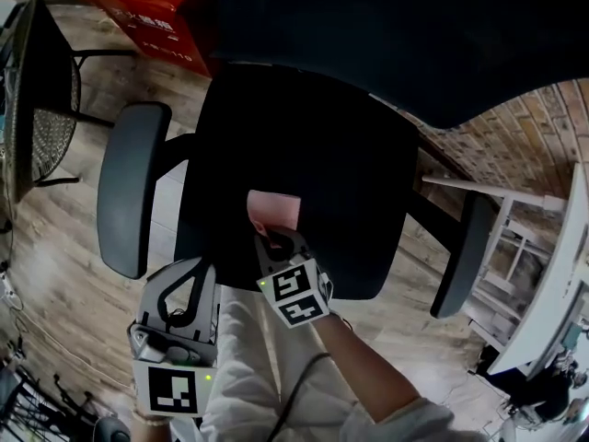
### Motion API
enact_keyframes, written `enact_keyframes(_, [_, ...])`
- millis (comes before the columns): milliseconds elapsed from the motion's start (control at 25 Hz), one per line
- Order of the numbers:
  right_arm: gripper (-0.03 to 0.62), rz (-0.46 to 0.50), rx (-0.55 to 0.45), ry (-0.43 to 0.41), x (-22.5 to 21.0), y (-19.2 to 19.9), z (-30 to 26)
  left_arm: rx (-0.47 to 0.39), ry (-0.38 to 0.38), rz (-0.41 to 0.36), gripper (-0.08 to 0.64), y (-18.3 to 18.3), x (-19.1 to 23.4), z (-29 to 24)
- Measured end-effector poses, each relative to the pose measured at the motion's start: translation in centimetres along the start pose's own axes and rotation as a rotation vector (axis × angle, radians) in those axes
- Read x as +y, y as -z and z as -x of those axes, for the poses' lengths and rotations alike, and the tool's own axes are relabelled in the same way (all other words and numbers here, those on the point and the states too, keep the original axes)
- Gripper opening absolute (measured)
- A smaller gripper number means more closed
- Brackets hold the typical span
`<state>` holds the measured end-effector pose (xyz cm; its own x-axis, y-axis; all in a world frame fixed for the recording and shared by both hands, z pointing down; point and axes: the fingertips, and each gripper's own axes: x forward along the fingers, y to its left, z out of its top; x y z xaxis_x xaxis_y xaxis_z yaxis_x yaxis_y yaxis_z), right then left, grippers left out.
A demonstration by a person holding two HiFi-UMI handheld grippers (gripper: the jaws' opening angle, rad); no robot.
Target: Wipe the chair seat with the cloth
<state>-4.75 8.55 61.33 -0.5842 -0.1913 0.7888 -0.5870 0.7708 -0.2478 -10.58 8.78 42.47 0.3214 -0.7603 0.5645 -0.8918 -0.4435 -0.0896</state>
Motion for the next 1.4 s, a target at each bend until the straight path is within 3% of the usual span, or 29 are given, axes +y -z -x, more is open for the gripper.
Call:
enact_keyframes(320, [0.055,0.158,-0.031,-0.151,6.5,-4.0,-3.0,0.031,-0.070,0.026,0.018,0.8,1.4,3.3])
enact_keyframes(600, [0.055,0.220,-0.039,-0.208,9.6,-5.3,-4.1,0.012,-0.086,0.021,0.018,0.2,1.8,3.8])
enact_keyframes(920, [0.055,0.100,0.010,-0.106,7.0,-2.3,-2.7,-0.009,-0.058,-0.002,0.018,-0.8,1.6,2.5])
enact_keyframes(1400, [0.055,-0.089,0.110,0.146,-2.7,8.0,5.1,-0.044,0.018,-0.056,0.018,-3.1,-0.4,0.0])
